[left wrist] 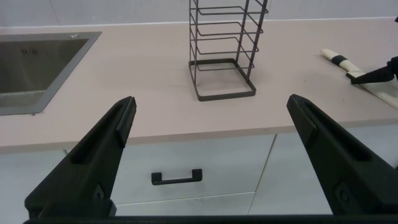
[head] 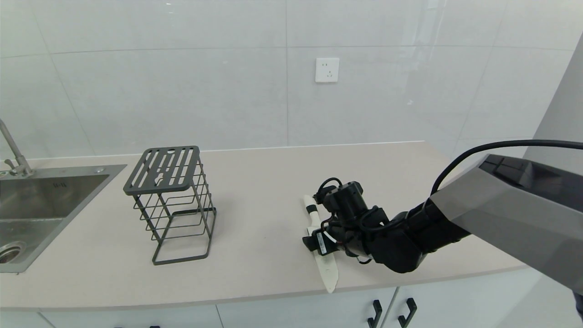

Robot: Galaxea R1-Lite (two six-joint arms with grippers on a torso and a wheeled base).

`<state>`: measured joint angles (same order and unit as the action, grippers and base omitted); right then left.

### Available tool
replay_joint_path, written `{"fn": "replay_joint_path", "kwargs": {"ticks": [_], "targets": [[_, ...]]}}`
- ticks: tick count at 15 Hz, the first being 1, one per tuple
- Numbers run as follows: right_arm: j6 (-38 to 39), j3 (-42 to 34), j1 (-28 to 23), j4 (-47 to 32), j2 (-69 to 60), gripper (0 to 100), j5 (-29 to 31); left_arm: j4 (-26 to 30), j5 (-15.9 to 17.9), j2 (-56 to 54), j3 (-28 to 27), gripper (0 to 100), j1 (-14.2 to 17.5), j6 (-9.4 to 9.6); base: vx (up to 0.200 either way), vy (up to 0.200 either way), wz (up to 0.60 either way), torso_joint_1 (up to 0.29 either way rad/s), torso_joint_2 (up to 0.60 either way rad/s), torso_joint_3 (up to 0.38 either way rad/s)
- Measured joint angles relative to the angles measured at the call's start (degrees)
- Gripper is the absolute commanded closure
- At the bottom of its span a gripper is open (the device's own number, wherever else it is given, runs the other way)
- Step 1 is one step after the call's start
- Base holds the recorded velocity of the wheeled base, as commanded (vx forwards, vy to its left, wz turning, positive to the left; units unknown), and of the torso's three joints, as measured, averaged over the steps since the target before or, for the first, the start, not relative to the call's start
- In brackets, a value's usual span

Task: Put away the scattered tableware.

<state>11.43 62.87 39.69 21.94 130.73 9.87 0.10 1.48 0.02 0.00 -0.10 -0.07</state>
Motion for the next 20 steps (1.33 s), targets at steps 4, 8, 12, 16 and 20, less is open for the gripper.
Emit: {"fn": "replay_joint_path", "kwargs": {"ticks": [4, 8, 12, 16, 20], "targets": [[-0.1, 0.1, 0.5, 0.4, 0.6, 100, 0.1, 0.0, 0.0, 0.0, 0.0, 0, 0.0, 0.0, 0.0, 0.0, 0.0, 0.0, 0.0, 0.0], [0.0, 0.1, 0.6, 0.6, 1.3, 100, 1.9, 0.0, 0.0, 0.0, 0.0, 0, 0.0, 0.0, 0.0, 0.0, 0.0, 0.0, 0.0, 0.0], [0.0, 0.0, 0.6, 0.5, 2.2, 100, 2.0, 0.0, 0.0, 0.0, 0.0, 0, 0.0, -0.11, 0.0, 0.0, 0.0, 0.0, 0.0, 0.0], [-2.4, -0.1, 0.3, -0.1, 0.5, 100, 1.6, -0.5, 0.8, 0.0, 0.0, 0, 0.0, -0.11, 0.0, 0.0, 0.0, 0.0, 0.0, 0.0], [-11.4, 0.0, -0.6, 0.9, -4.5, 100, -3.5, -9.0, 2.1, 3.3, -9.0, 0, 0.0, -0.26, 0.0, 0.0, 0.0, 0.0, 0.0, 0.0]]}}
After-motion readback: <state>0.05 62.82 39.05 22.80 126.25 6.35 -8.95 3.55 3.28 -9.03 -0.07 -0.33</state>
